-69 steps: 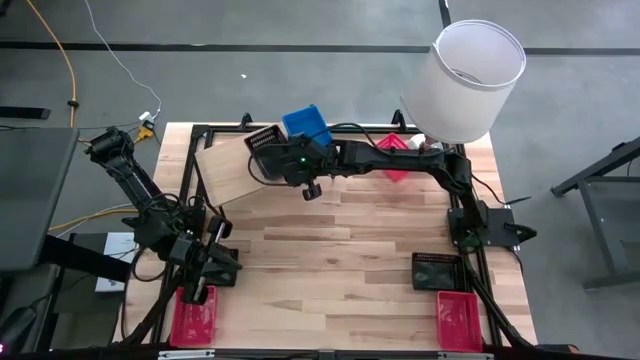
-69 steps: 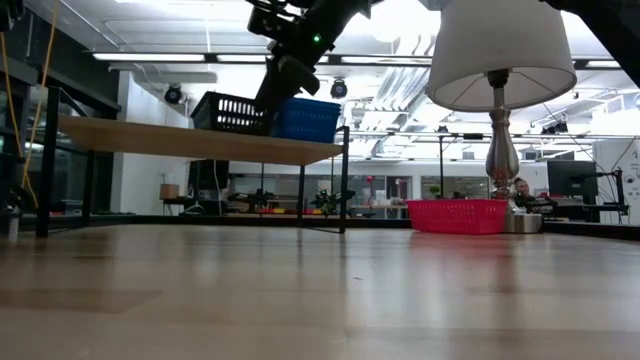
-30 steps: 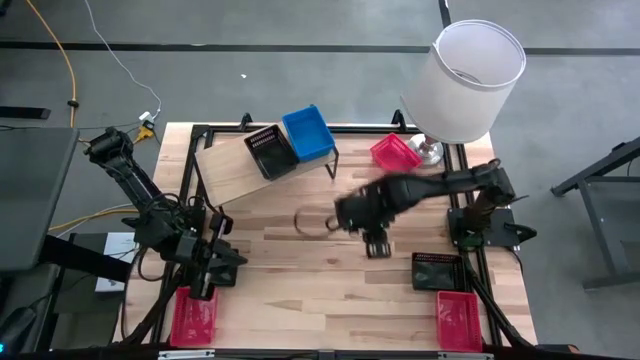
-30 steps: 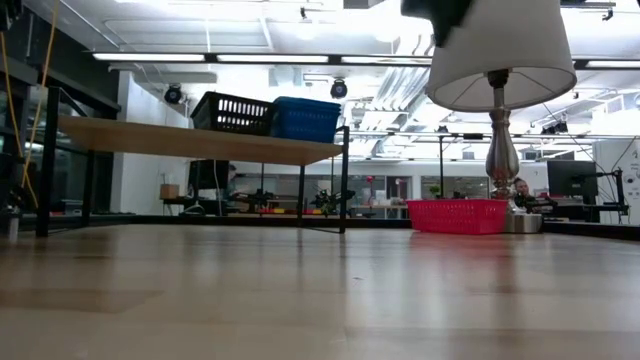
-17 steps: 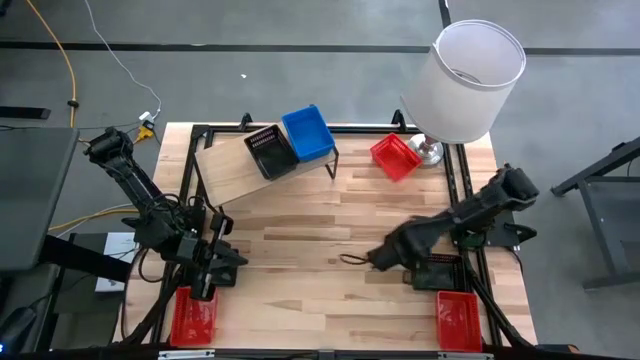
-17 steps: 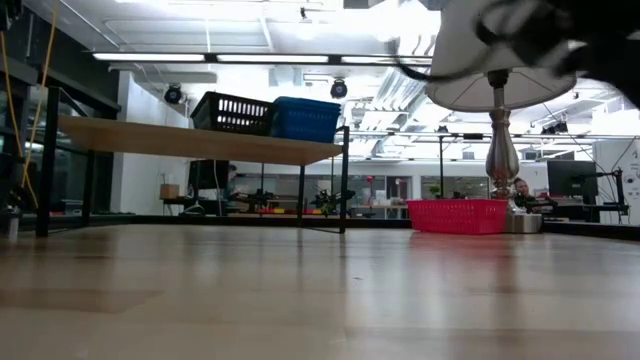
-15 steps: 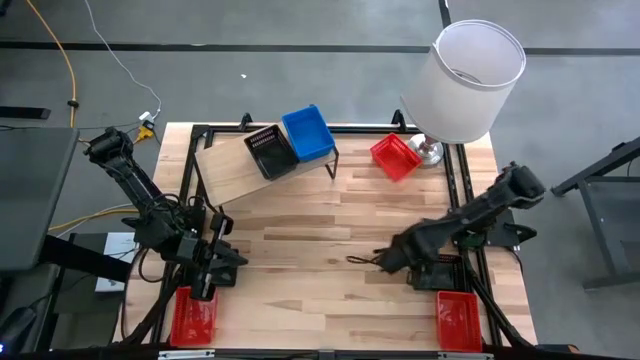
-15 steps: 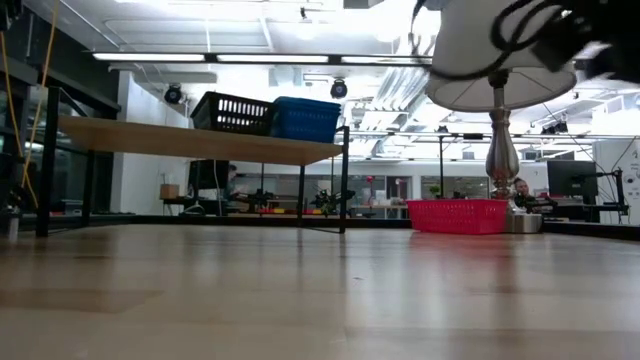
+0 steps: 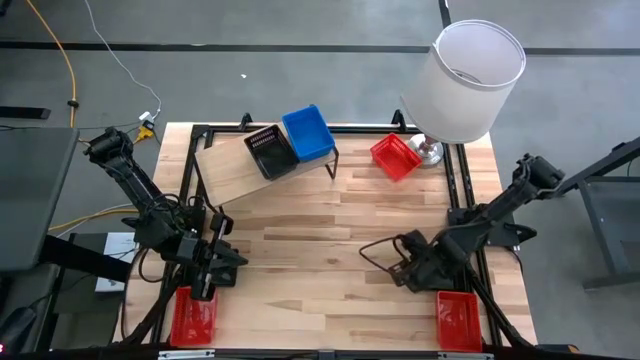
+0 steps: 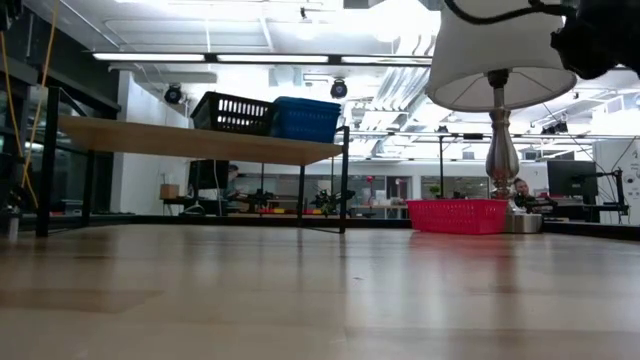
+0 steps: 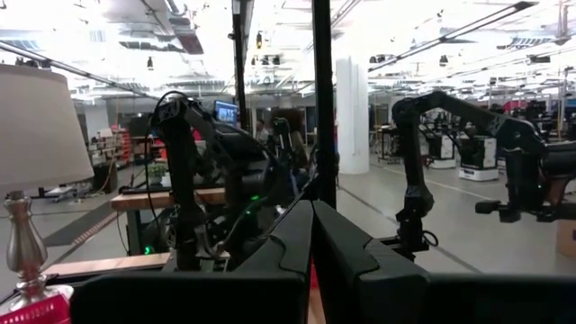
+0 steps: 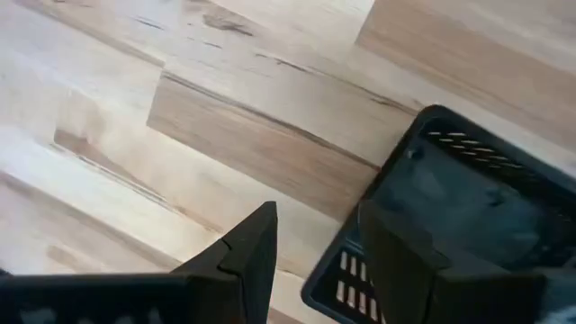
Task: Stack baskets on shelf by color
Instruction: Stack the right black bin on top of the other black bin on the shelf
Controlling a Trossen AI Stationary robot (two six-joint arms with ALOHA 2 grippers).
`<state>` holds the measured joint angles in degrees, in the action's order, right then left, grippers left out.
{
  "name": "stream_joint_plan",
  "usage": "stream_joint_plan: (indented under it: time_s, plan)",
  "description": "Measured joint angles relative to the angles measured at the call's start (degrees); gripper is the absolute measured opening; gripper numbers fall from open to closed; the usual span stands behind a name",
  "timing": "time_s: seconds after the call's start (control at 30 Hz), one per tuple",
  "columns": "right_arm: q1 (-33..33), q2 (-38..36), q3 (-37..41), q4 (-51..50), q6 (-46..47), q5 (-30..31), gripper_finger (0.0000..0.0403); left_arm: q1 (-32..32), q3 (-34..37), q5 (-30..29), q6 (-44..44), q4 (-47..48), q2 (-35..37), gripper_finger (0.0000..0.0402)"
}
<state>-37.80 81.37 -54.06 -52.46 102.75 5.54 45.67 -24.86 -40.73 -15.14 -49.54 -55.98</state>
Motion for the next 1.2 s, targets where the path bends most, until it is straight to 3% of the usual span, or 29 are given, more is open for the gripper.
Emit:
stream_joint_plan:
  time_s: [0.3, 0.83, 1.2]
  plan:
    - [-0.9, 4.9, 0.0, -2.7, 3.5, -1.6, 0.0145, 0.0, 0.0, 0.0, 1.2, 0.4, 0.0, 0.0]
    - [-0.8, 14.2, 0.0, -1.0, 1.3, 0.2, 0.0145, 0.0, 0.0, 0.0, 1.5, 0.4, 0.0, 0.0]
    - [-0.8, 15.1, 0.0, -0.5, -0.8, 0.5, 0.0145, 0.0, 0.0, 0.0, 1.5, 0.4, 0.0, 0.0]
